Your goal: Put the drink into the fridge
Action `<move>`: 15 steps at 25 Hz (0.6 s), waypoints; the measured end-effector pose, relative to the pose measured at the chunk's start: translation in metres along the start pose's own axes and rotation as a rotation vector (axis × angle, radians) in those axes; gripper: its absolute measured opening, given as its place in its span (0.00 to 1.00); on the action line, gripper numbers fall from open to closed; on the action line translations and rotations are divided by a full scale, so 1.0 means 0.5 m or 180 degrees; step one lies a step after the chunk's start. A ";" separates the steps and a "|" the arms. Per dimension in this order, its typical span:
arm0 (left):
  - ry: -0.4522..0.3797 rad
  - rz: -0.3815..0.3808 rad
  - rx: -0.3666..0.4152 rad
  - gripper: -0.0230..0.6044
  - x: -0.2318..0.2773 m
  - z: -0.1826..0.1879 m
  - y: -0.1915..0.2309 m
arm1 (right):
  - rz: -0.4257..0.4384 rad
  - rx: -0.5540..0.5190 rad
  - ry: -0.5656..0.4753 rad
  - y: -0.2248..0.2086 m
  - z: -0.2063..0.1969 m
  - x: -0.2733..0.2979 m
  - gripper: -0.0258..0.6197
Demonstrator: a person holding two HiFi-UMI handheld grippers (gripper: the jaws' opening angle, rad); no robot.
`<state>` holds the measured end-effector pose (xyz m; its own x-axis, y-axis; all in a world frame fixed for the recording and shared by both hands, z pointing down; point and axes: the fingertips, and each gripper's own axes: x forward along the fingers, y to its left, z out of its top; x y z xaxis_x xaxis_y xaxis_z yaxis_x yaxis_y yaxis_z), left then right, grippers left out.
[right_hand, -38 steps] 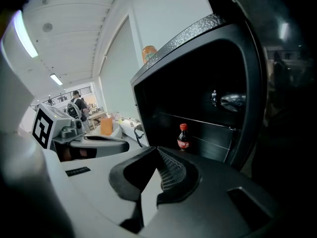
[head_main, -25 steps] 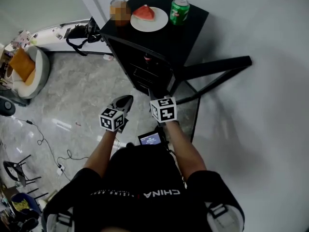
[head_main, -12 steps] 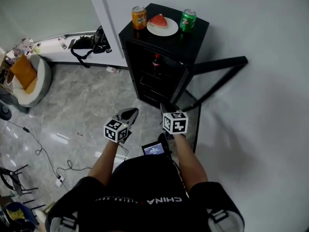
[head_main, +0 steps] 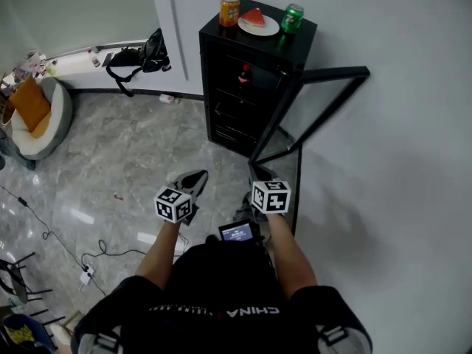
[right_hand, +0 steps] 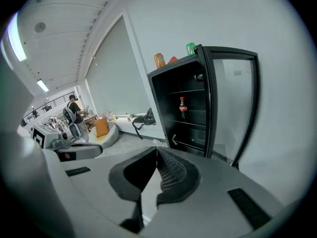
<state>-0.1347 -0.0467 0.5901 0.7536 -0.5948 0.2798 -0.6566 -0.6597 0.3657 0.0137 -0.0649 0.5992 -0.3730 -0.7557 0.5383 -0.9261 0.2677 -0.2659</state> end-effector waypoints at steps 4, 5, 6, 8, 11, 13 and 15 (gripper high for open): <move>0.0021 -0.0058 -0.0024 0.06 -0.010 -0.040 -0.036 | -0.0100 -0.0018 -0.0016 -0.009 -0.041 -0.046 0.06; 0.0018 -0.0062 -0.0017 0.06 -0.010 -0.044 -0.046 | -0.0109 -0.0028 -0.0021 -0.013 -0.046 -0.056 0.06; 0.0024 -0.0067 -0.0003 0.06 -0.009 -0.048 -0.056 | -0.0113 -0.0034 -0.0021 -0.017 -0.051 -0.066 0.06; 0.0066 -0.0071 0.0038 0.06 -0.003 -0.054 -0.078 | -0.0103 -0.0043 -0.0008 -0.026 -0.056 -0.080 0.06; 0.0183 0.0001 0.0073 0.06 0.017 -0.057 -0.093 | -0.0034 -0.0078 0.0018 -0.041 -0.047 -0.084 0.06; 0.0241 0.0091 0.0057 0.06 0.037 -0.055 -0.096 | 0.0011 -0.0133 0.0026 -0.052 -0.036 -0.087 0.06; 0.0234 0.0147 0.0064 0.06 0.057 -0.052 -0.112 | 0.0052 -0.0228 0.0026 -0.069 -0.032 -0.103 0.06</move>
<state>-0.0756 -0.0147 0.6009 0.7224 -0.5899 0.3608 -0.6906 -0.6420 0.3332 0.0640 -0.0255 0.5933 -0.3883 -0.7461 0.5410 -0.9215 0.3222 -0.2170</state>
